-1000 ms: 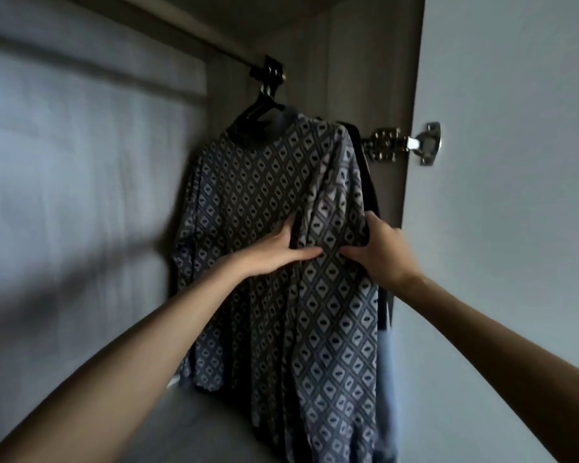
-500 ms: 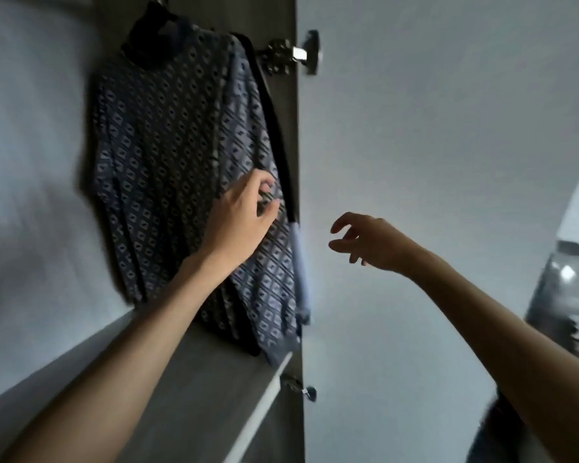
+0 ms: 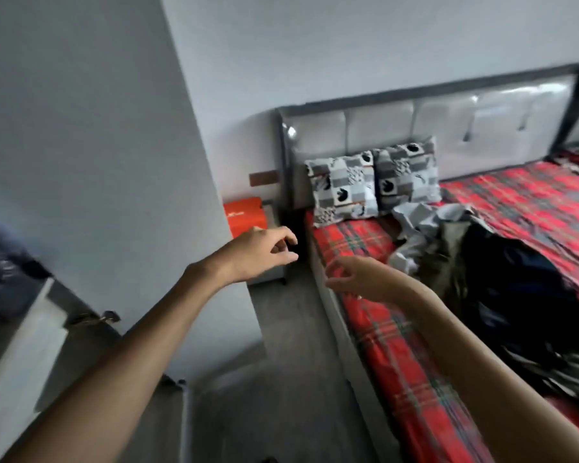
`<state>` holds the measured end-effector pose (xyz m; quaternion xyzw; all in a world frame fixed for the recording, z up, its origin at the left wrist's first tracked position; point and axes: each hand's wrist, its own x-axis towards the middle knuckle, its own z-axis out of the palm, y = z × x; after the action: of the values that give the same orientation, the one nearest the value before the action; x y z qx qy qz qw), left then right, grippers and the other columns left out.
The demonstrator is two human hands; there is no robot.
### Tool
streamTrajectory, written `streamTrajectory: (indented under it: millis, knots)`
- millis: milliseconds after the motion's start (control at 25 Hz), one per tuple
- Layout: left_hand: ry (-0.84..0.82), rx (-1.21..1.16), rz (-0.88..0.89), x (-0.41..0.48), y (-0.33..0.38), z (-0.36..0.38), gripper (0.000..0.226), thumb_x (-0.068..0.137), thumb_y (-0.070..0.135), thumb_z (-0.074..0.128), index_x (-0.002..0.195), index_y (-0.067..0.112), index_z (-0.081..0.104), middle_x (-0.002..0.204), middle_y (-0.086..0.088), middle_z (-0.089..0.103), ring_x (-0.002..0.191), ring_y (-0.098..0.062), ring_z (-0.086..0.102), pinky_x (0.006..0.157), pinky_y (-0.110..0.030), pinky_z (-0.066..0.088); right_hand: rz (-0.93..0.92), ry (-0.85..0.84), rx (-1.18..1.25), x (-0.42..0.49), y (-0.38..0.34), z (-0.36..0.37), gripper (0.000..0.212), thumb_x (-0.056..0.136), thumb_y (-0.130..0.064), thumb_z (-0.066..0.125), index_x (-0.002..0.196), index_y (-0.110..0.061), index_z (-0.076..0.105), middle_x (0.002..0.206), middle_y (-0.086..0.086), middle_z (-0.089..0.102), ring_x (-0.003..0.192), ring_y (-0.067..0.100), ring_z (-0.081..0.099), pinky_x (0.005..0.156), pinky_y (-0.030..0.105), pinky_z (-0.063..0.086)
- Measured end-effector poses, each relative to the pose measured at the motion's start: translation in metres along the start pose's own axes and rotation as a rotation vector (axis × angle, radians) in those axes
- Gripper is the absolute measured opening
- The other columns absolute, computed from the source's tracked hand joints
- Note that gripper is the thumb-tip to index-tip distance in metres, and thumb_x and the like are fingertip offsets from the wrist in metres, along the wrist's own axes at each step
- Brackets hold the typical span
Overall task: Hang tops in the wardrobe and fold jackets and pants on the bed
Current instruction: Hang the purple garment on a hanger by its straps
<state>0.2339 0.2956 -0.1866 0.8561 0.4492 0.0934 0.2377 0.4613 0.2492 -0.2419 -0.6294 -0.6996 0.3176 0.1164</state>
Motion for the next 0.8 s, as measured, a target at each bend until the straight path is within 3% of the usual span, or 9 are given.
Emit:
streamTrajectory:
  millis: [240,360,560,640,760,800]
  knots:
    - [-0.452,-0.036,0.279,0.134,0.107,0.165,0.027,0.092,0.036,0.065,0.114,0.020,0.063,0.098,0.003,0.069,0.088,-0.010,0.061,0.079,-0.020,0.043,0.528,0.109,0.050,-0.119,0.179,-0.003,0.025,0.090,-0.038,0.063,0.107,-0.020,0.063,0.096,0.004,0.070,0.088,0.021,0.066,0.078,0.031,0.051]
    - [-0.625,-0.039,0.379,0.185,0.148,0.223,0.021,0.092,0.038,0.064,0.109,0.025,0.061,0.093,0.007,0.066,0.088,-0.011,0.063,0.080,-0.022,0.048,0.725,0.211,0.122,-0.156,0.235,-0.008,0.020,0.090,-0.035,0.063,0.104,-0.021,0.063,0.090,0.003,0.070,0.083,0.021,0.069,0.072,0.029,0.052]
    - [-0.756,-0.026,0.479,0.258,0.192,0.284,0.023,0.093,0.039,0.062,0.111,0.024,0.063,0.094,0.008,0.067,0.085,-0.008,0.063,0.073,-0.021,0.046,0.988,0.296,0.356,-0.192,0.288,0.016,0.020,0.095,-0.029,0.059,0.109,-0.015,0.063,0.086,0.001,0.071,0.075,0.016,0.068,0.066,0.023,0.052]
    - [-0.824,-0.025,0.486,0.279,0.209,0.312,0.022,0.093,0.038,0.062,0.109,0.023,0.064,0.095,0.004,0.071,0.084,-0.010,0.066,0.077,-0.023,0.049,1.054,0.287,0.476,-0.198,0.306,0.035,0.018,0.097,-0.029,0.058,0.109,-0.016,0.062,0.082,-0.006,0.067,0.068,0.009,0.064,0.058,0.016,0.049]
    - [-0.899,-0.029,0.446,0.293,0.215,0.348,0.022,0.093,0.035,0.063,0.110,0.022,0.064,0.100,0.004,0.071,0.087,-0.009,0.068,0.083,-0.024,0.050,1.093,0.294,0.630,-0.198,0.322,0.052,0.016,0.098,-0.030,0.057,0.109,-0.019,0.061,0.086,-0.006,0.068,0.069,0.006,0.063,0.062,0.018,0.050]
    - [-0.926,-0.025,0.425,0.313,0.229,0.384,0.025,0.092,0.036,0.063,0.114,0.022,0.063,0.104,0.005,0.070,0.090,-0.010,0.066,0.085,-0.025,0.050,1.113,0.304,0.705,-0.198,0.357,0.056,0.015,0.097,-0.029,0.057,0.108,-0.020,0.061,0.086,-0.005,0.068,0.069,0.007,0.063,0.062,0.020,0.051]
